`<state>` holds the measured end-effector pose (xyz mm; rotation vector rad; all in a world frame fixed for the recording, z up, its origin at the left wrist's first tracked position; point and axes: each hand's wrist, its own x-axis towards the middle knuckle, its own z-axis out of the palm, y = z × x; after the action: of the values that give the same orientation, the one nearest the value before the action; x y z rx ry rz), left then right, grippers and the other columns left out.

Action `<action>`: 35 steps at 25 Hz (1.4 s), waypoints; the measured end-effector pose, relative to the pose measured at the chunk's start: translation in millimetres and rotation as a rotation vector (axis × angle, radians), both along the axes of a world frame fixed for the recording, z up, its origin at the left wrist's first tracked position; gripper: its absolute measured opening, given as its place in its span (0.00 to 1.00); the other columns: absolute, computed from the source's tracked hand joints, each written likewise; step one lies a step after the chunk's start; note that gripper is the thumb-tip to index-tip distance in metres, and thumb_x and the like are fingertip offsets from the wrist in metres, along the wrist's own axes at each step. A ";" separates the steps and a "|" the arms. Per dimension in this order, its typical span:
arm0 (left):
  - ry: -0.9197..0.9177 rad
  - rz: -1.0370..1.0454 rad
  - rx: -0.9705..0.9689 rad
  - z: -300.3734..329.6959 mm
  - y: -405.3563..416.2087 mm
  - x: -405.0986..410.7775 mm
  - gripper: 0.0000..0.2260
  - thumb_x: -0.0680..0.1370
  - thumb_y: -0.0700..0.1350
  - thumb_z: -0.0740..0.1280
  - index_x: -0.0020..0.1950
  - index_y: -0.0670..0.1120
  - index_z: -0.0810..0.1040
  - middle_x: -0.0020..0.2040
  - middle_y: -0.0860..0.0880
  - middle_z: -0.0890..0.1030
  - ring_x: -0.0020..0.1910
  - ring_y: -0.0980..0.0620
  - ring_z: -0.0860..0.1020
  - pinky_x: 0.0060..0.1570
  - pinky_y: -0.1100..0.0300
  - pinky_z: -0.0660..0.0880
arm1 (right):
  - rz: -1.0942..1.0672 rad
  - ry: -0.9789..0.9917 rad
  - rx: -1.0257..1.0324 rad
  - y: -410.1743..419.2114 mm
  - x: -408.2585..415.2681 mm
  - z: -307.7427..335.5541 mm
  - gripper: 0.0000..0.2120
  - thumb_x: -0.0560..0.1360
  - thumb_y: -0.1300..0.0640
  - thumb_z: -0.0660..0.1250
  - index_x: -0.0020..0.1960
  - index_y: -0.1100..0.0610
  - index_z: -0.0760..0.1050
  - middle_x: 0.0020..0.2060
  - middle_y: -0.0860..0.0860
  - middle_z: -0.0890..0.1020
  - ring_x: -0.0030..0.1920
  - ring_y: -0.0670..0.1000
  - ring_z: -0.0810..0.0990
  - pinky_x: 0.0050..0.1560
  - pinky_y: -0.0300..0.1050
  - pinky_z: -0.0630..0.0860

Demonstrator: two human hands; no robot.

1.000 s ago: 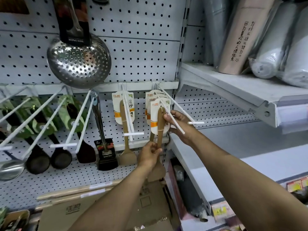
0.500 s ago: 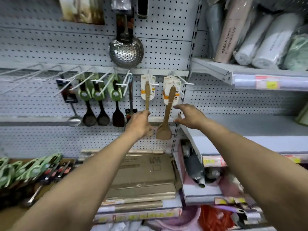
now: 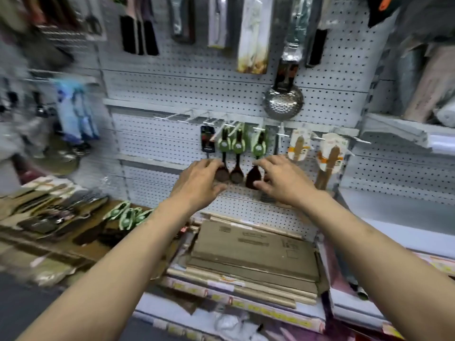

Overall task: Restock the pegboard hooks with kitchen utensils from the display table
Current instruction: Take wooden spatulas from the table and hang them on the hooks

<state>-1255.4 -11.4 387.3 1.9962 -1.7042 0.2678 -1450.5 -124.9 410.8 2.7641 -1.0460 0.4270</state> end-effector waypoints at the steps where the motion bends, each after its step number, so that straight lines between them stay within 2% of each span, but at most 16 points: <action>1: -0.010 0.016 -0.012 -2.6 13.4 18.5 0.24 0.76 0.56 0.67 0.70 0.53 0.67 0.68 0.49 0.71 0.66 0.46 0.69 0.63 0.50 0.70 | 0.034 0.002 -0.005 10.9 20.7 -1.7 0.28 0.79 0.41 0.63 0.75 0.48 0.63 0.71 0.51 0.70 0.72 0.54 0.66 0.68 0.53 0.69; 5: -0.022 0.111 -0.041 -12.0 67.5 114.2 0.24 0.76 0.56 0.67 0.70 0.52 0.68 0.69 0.49 0.71 0.67 0.46 0.69 0.65 0.50 0.69 | 0.145 -0.031 0.024 48.6 121.9 -9.3 0.27 0.79 0.40 0.62 0.75 0.47 0.63 0.72 0.49 0.69 0.72 0.53 0.65 0.69 0.53 0.68; 13: -0.032 0.287 -0.001 -11.4 180.0 366.2 0.23 0.76 0.56 0.67 0.70 0.53 0.68 0.67 0.49 0.72 0.66 0.45 0.70 0.63 0.49 0.70 | 0.314 -0.064 0.104 126.7 393.6 -7.6 0.26 0.79 0.41 0.62 0.75 0.48 0.64 0.73 0.49 0.69 0.73 0.52 0.63 0.69 0.53 0.67; 19: -0.018 0.394 -0.003 -16.1 226.7 534.5 0.23 0.75 0.55 0.68 0.68 0.53 0.69 0.66 0.48 0.73 0.64 0.44 0.71 0.63 0.47 0.70 | 0.422 -0.061 0.129 162.2 587.1 -10.0 0.27 0.78 0.42 0.65 0.74 0.48 0.65 0.72 0.50 0.69 0.73 0.54 0.64 0.71 0.51 0.65; 25: 0.028 0.471 0.014 -52.5 231.2 698.4 0.22 0.76 0.56 0.67 0.69 0.54 0.69 0.67 0.50 0.73 0.65 0.46 0.72 0.61 0.51 0.72 | 0.511 -0.040 0.185 144.6 776.6 -55.9 0.26 0.77 0.42 0.66 0.73 0.48 0.67 0.71 0.51 0.70 0.72 0.54 0.65 0.71 0.53 0.65; 28: 0.082 0.498 0.064 -73.6 216.4 796.3 0.22 0.76 0.56 0.67 0.68 0.55 0.68 0.66 0.49 0.73 0.64 0.45 0.72 0.60 0.48 0.73 | 0.513 -0.013 0.249 124.2 878.2 -84.6 0.26 0.77 0.42 0.65 0.73 0.49 0.67 0.71 0.52 0.71 0.72 0.55 0.66 0.72 0.53 0.64; 31: 0.153 0.531 0.155 -98.2 193.3 884.1 0.21 0.77 0.55 0.67 0.68 0.52 0.70 0.66 0.46 0.74 0.64 0.43 0.72 0.60 0.51 0.71 | 0.479 0.039 0.359 100.1 968.5 -118.9 0.26 0.77 0.41 0.65 0.71 0.51 0.69 0.69 0.53 0.73 0.70 0.57 0.68 0.69 0.56 0.67; 35: 0.290 0.511 0.254 -150.5 159.3 979.7 0.21 0.77 0.51 0.68 0.68 0.48 0.72 0.65 0.44 0.75 0.63 0.41 0.73 0.59 0.54 0.69 | 0.385 0.112 0.527 73.3 1055.0 -170.0 0.23 0.78 0.45 0.66 0.70 0.51 0.71 0.66 0.53 0.75 0.68 0.57 0.72 0.63 0.50 0.71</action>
<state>-275.7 147.9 236.8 2.4967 -1.0754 -0.0742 -395.5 -51.5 240.8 3.4247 -0.6673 0.0297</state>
